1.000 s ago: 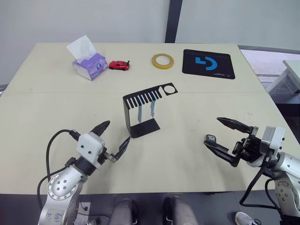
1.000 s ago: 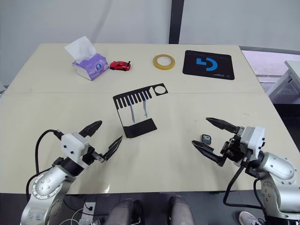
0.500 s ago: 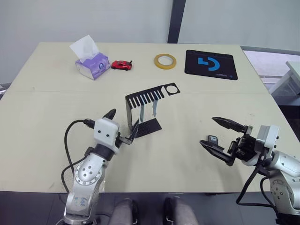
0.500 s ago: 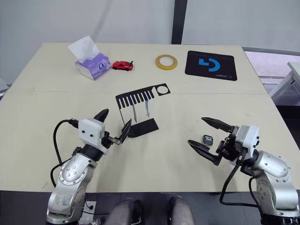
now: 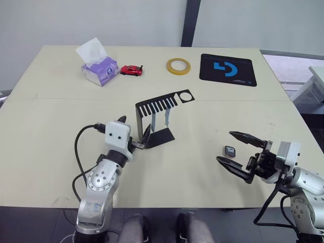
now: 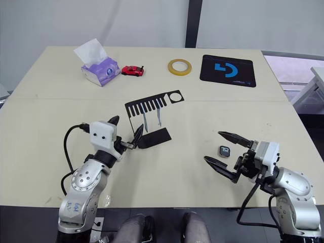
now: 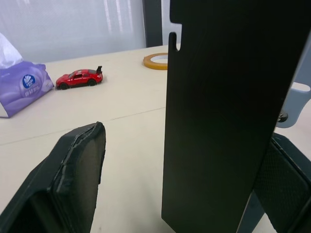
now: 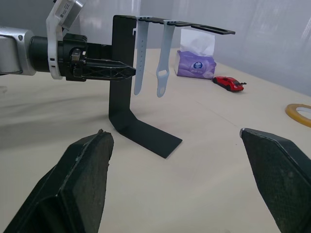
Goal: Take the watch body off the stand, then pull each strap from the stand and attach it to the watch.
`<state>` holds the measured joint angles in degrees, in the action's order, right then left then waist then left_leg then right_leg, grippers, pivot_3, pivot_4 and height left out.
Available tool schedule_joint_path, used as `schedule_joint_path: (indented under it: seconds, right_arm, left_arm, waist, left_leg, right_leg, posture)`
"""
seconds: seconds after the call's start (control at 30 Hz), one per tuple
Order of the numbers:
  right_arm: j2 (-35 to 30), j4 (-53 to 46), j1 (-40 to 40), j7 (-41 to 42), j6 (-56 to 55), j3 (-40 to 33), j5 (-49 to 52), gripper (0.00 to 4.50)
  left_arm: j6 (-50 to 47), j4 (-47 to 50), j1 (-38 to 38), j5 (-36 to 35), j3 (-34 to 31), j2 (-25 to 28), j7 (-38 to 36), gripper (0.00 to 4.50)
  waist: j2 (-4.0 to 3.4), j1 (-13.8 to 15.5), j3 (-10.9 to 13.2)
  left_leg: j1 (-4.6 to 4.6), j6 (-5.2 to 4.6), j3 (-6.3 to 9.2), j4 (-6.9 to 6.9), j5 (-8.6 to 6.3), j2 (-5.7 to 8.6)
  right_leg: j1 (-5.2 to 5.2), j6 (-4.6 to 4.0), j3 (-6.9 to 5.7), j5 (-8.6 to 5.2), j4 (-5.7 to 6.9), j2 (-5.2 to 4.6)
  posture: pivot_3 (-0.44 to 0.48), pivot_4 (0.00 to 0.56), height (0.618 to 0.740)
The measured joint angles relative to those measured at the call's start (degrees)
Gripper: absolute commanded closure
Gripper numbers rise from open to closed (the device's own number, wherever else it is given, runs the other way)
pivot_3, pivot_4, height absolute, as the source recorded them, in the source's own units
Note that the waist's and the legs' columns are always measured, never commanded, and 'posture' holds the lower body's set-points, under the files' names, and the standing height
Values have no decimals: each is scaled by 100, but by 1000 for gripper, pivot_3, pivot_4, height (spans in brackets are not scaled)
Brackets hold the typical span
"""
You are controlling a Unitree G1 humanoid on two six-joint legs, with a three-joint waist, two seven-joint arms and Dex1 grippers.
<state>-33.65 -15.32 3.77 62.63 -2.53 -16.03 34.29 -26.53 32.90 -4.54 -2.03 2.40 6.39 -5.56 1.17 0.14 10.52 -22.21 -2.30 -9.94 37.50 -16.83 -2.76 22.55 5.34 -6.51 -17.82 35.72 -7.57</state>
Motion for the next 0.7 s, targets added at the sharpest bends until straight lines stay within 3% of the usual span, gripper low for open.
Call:
schedule_joint_path:
  seconds: [0.13,0.3,0.37,0.53,0.7]
  right_arm:
    - [0,0,82,27,-4,-13,2,0]
    - [0,-36,227,-44,-4,-24,0,0]
    - [0,-65,277,-114,-3,-29,-2,0]
    - [12,-357,427,-401,22,-32,-12,0]
    - [287,-915,334,-1210,330,111,-128,0]
  left_arm:
    - [-133,-1,-166,-14,33,5,-38,1239]
    - [-141,-38,-198,-19,72,-58,-35,3682]
    - [-129,-68,-219,-15,75,-72,-38,4468]
    - [-65,-259,-348,-89,73,-81,-73,4468]
    - [26,-517,-557,-79,37,-154,43,4468]
  waist:
    - [0,5,0]
    - [0,14,0]
    - [0,19,0]
    - [0,54,0]
    - [0,88,0]
  left_leg:
    - [0,3,0,0,1,1]
    - [0,2,0,0,1,0]
    - [0,2,0,0,1,0]
    - [0,3,0,2,1,0]
    - [-2,5,0,5,1,-2]
  right_leg:
    - [0,0,0,0,-1,-1]
    - [0,0,1,0,0,-1]
    - [0,0,1,0,-1,0]
    - [0,0,1,0,0,0]
    - [3,0,2,0,3,-1]
  posture:
    - [0,150,740]
    - [0,150,740]
    - [0,150,740]
    - [0,150,740]
    - [0,150,740]
